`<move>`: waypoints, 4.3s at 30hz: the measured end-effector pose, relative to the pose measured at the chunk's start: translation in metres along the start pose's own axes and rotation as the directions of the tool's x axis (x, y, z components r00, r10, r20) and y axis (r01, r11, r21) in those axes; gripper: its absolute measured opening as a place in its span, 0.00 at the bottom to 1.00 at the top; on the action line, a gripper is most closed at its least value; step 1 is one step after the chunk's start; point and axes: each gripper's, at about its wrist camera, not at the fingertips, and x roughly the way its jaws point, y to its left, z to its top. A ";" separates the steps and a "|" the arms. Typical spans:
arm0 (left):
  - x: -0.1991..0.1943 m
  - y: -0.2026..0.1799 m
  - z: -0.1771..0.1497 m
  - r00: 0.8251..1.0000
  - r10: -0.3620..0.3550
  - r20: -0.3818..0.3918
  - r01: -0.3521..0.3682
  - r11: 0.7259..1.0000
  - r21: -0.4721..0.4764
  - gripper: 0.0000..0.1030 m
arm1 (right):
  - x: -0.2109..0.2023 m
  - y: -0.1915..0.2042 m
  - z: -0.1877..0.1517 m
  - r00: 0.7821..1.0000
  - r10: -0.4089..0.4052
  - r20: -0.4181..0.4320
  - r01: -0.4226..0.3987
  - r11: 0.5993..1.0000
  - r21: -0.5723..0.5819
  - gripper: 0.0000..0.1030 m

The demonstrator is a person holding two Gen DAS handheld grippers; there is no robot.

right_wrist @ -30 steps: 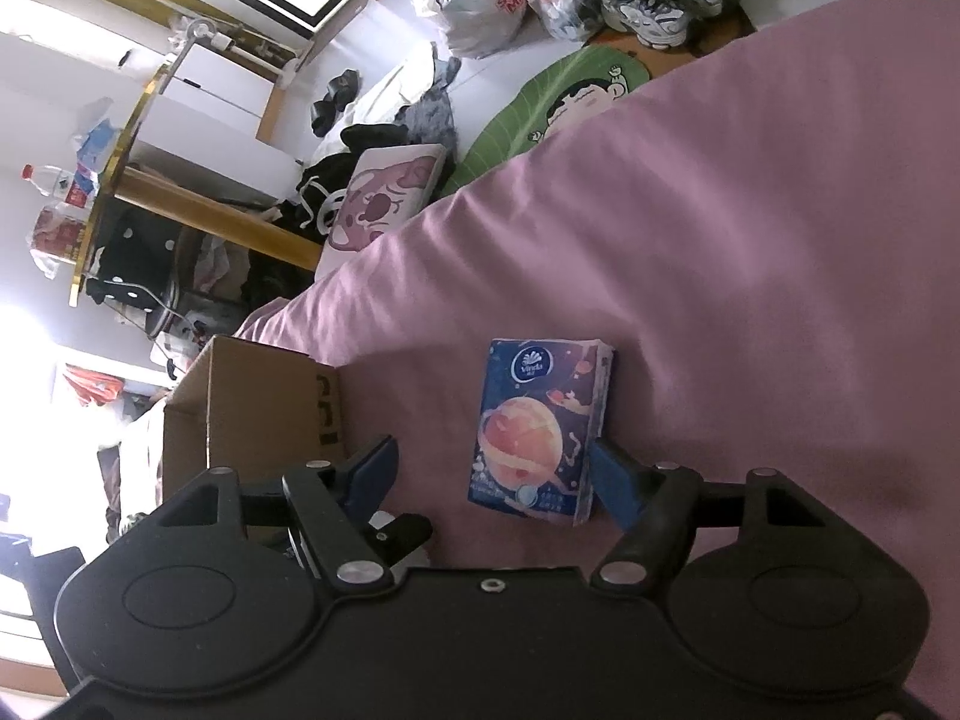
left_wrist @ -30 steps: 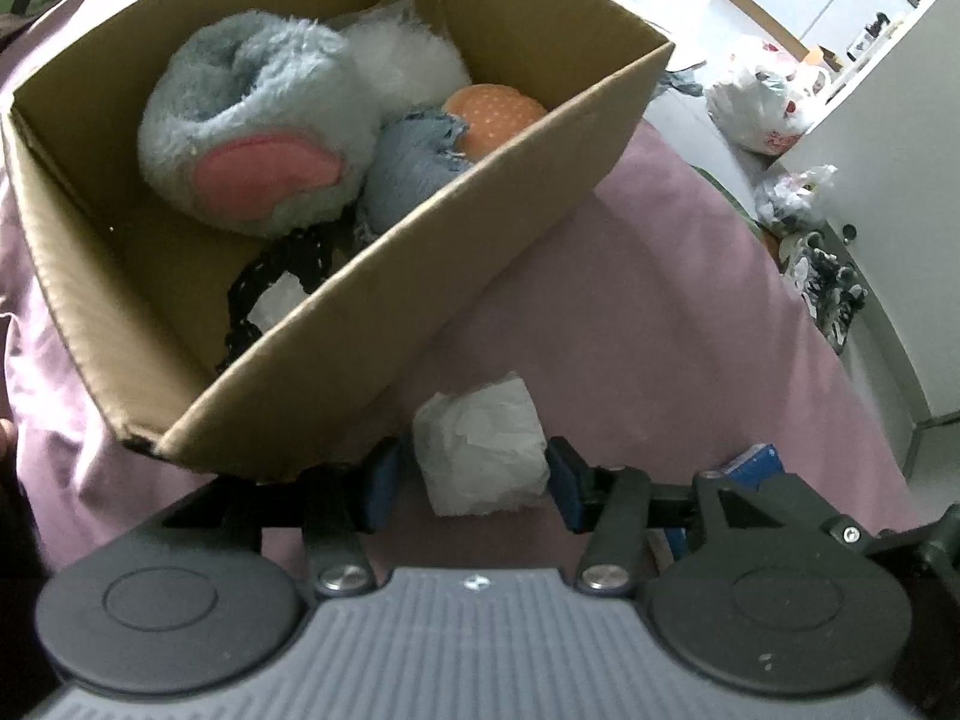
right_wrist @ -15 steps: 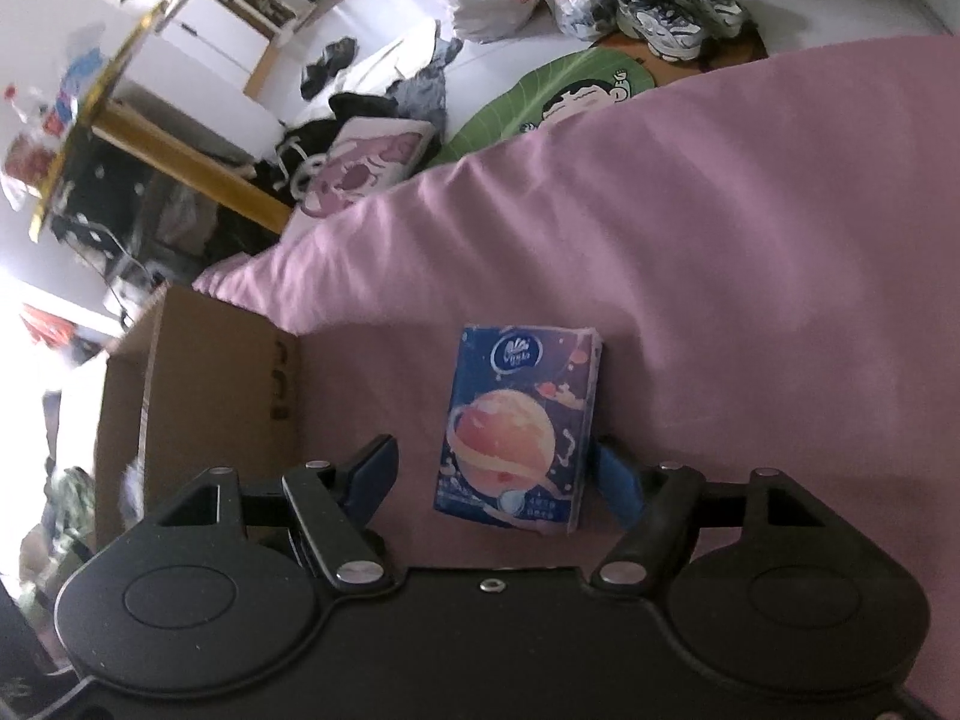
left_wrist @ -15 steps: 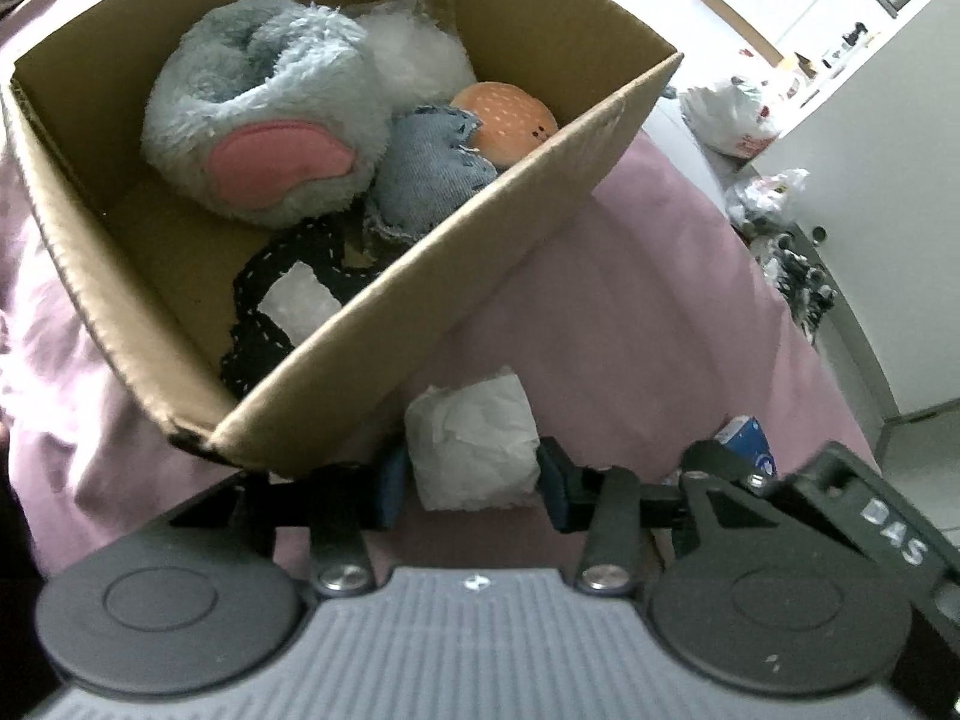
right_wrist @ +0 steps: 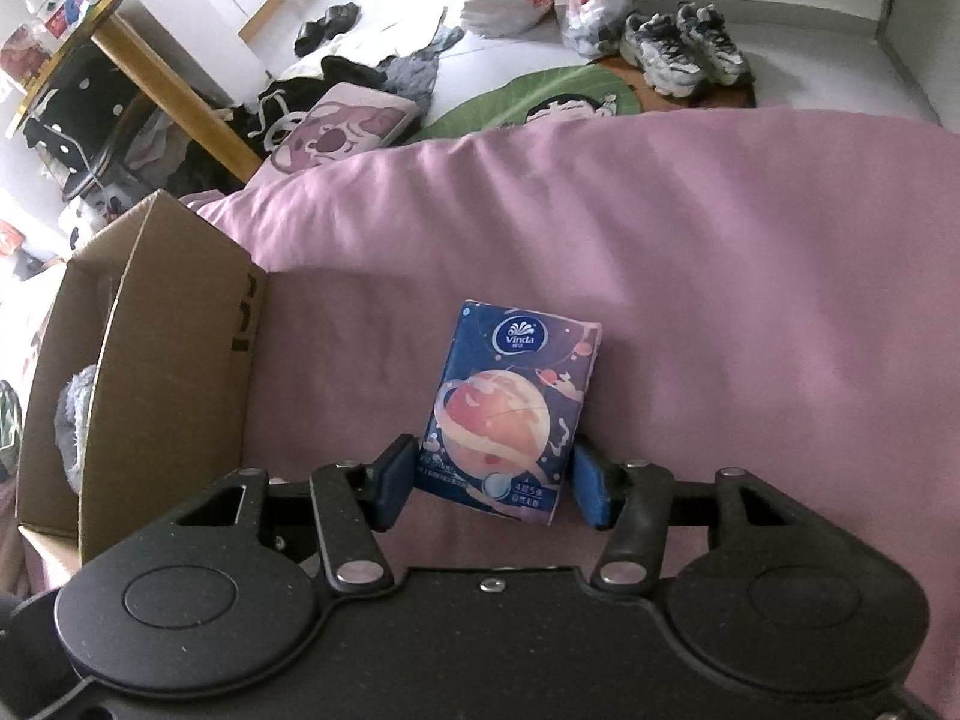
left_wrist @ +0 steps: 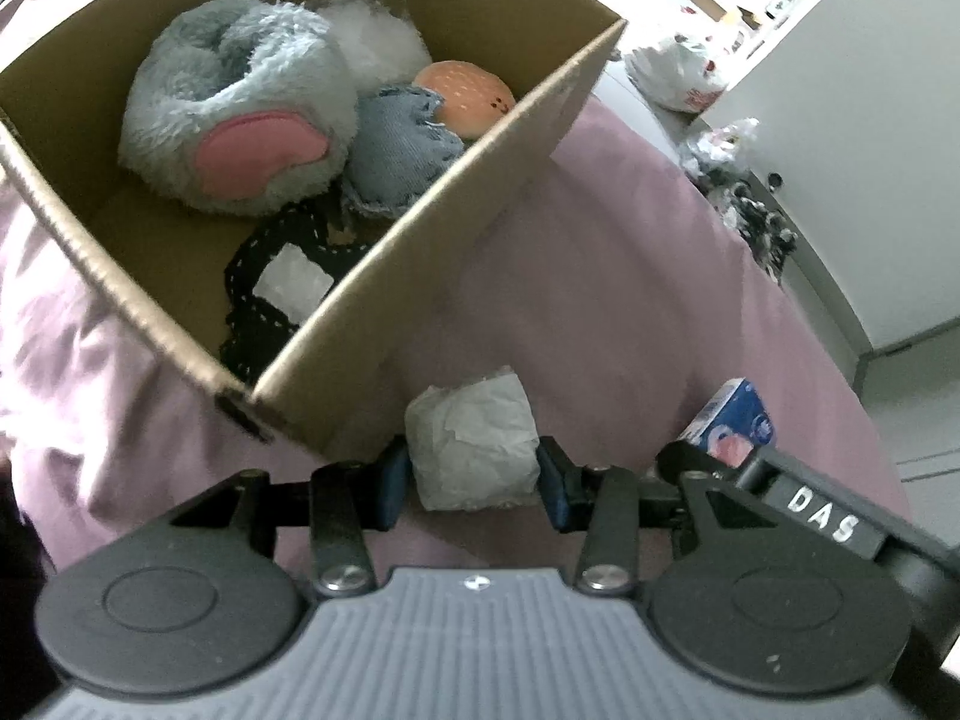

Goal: Organize soft objects
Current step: 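Close the left tool on the white tissue while the right tool grips the tissue pack, then carry the tissue with the left tool and tissue pack with the right tool into the box, then open the left tool releasing the tissue while the right tool releases the tissue pack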

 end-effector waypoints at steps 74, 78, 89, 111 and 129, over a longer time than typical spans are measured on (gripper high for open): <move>-0.127 0.050 0.113 0.995 -0.100 0.006 0.086 0.885 0.458 0.42 | -0.105 0.086 -0.023 0.959 0.209 0.191 -0.188 0.975 -0.119 0.52; -0.118 0.062 0.119 0.996 -0.087 -0.006 0.081 0.900 0.429 0.42 | -0.100 0.094 -0.021 0.958 0.223 0.181 -0.203 0.971 -0.125 0.52; -0.097 0.082 0.130 0.998 -0.037 -0.046 0.052 0.918 0.394 0.45 | -0.091 0.117 -0.018 0.953 0.259 0.159 -0.235 0.960 -0.155 0.52; -0.106 0.101 0.145 0.996 -0.063 -0.061 0.080 0.929 0.361 0.53 | -0.060 0.170 -0.030 0.973 0.227 0.035 -0.211 0.944 -0.255 0.66; -0.137 0.089 0.127 0.993 -0.092 -0.071 0.113 0.907 0.405 0.79 | -0.097 0.139 -0.031 0.965 0.235 0.119 -0.219 0.966 -0.138 0.67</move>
